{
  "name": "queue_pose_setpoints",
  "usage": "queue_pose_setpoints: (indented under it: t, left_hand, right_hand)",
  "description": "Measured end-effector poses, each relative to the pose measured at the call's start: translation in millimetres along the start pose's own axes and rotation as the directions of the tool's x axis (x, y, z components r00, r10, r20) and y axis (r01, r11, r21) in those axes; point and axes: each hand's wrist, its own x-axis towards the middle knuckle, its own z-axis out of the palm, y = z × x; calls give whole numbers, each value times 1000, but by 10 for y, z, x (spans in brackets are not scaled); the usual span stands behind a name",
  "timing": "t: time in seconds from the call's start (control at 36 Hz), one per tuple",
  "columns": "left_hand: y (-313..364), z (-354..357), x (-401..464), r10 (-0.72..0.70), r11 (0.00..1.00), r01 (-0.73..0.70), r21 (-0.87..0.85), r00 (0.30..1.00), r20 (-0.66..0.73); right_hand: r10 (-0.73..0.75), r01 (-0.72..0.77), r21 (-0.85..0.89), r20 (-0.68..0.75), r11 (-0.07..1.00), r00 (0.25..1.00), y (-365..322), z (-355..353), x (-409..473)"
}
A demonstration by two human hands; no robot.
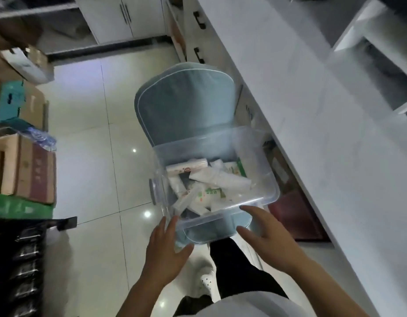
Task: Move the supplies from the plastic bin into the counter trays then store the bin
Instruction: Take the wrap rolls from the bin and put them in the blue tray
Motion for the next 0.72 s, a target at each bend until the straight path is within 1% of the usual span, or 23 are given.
queue_pose_setpoints:
  t: [0.11, 0.19, 0.28, 0.36, 0.44, 0.5, 0.58, 0.64, 0.72]
  left_hand:
    - [-16, -120, 342, -111, 993, 111, 45, 994, 10]
    - [47, -208, 606, -192, 979, 188, 76, 980, 47]
    - [100, -215, 908, -200, 976, 191, 102, 976, 86]
    - [117, -133, 1262, -200, 963, 176, 204, 974, 106]
    - [118, -11, 1622, -177, 948, 131, 291, 975, 137]
    - [127, 92, 1860, -185, 938, 122, 324, 968, 171]
    - [109, 267, 2175, -225, 912, 126, 390, 950, 219]
    - [89, 375, 2362, -265, 893, 139, 428, 932, 249]
    - [50, 517, 2632, -345, 871, 193, 451, 895, 284]
  right_hand:
    - [-20, 21, -6, 112, 1000, 994, -22, -51, 603]
    - [19, -16, -16, 191, 1000, 981, -15, -124, 1054]
    - [79, -79, -7, 225, 997, 971, 43, -142, 1479]
    - [112, -113, -11, 270, 994, 956, 176, -50, 1890]
    - [168, -142, -100, 331, 985, 928, 369, 133, 2191]
    - [217, -142, -225, 358, 964, 908, 525, 282, 2311]
    - [308, -141, -403, 385, 904, 870, 760, 478, 2362]
    - [353, -144, -466, 399, 873, 846, 885, 563, 2338]
    - [365, -130, -505, 399, 853, 841, 1024, 629, 2247]
